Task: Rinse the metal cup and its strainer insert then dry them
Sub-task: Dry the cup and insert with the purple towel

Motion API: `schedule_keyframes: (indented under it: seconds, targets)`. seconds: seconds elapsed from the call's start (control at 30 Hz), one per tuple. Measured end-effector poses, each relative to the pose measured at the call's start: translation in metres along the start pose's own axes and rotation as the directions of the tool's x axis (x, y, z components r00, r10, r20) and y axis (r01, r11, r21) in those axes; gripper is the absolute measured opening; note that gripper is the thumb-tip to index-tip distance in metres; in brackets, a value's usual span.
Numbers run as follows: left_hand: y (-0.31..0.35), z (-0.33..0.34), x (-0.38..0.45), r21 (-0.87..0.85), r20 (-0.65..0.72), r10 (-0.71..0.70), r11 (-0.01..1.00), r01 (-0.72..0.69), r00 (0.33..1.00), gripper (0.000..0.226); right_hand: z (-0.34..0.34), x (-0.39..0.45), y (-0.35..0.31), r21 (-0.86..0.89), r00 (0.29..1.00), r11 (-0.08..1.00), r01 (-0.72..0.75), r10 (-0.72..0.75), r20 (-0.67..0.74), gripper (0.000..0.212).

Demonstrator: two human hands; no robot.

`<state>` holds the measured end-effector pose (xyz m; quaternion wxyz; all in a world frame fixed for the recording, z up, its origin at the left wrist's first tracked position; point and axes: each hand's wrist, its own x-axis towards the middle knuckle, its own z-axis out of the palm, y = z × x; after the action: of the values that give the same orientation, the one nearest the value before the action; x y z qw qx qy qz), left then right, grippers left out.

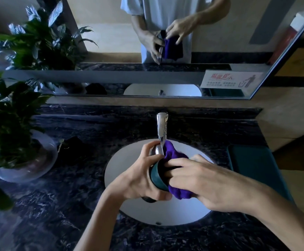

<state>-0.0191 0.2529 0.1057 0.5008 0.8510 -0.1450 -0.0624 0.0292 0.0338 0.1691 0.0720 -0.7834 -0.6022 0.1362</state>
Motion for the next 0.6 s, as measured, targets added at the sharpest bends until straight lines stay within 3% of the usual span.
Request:
schedule_keyframes:
  seconds: [0.07,0.17,0.23,0.3,0.37,0.43,0.53,0.6]
  targets:
    - [0.004,0.005,0.003,0.047,-0.057,0.009,0.999,-0.006,0.998,0.072,-0.003,0.001,-0.007,0.224,0.989,0.963,-0.148,0.150,0.010,0.024]
    - [0.009,0.016,0.005,0.126,-0.149,0.001,0.992,0.018,0.989,0.072,-0.001,0.008,-0.014,0.538,0.920,0.763,-0.359,0.386,0.067,0.030]
    - [0.013,0.023,0.006,0.196,-0.201,0.000,0.980,0.040,0.980,0.071,0.003,0.013,-0.015,0.837,0.841,0.423,-0.346,0.536,0.076,0.029]
    - [0.017,0.028,0.006,0.281,-0.253,0.008,0.958,0.065,0.967,0.069,0.006,0.015,-0.014,0.970,0.727,0.011,-0.244,0.664,0.175,0.023]
    - [0.019,0.029,0.006,0.332,-0.279,0.014,0.940,0.083,0.960,0.069,0.014,0.016,-0.009,0.967,0.652,-0.186,-0.171,0.715,0.253,0.021]
    - [0.018,0.026,0.005,0.346,-0.285,0.010,0.934,0.093,0.959,0.069,0.020,0.017,-0.005,0.976,0.679,-0.135,-0.171,0.701,0.216,0.029]
    - [0.018,0.019,0.005,0.337,-0.255,-0.007,0.937,0.095,0.967,0.070,0.012,0.010,-0.002,0.954,0.864,0.224,-0.201,0.500,0.065,0.024]
    - [0.019,0.016,0.004,0.285,-0.211,-0.025,0.955,0.086,0.977,0.075,0.004,0.005,0.000,0.858,0.918,0.443,-0.260,0.389,0.077,0.033]
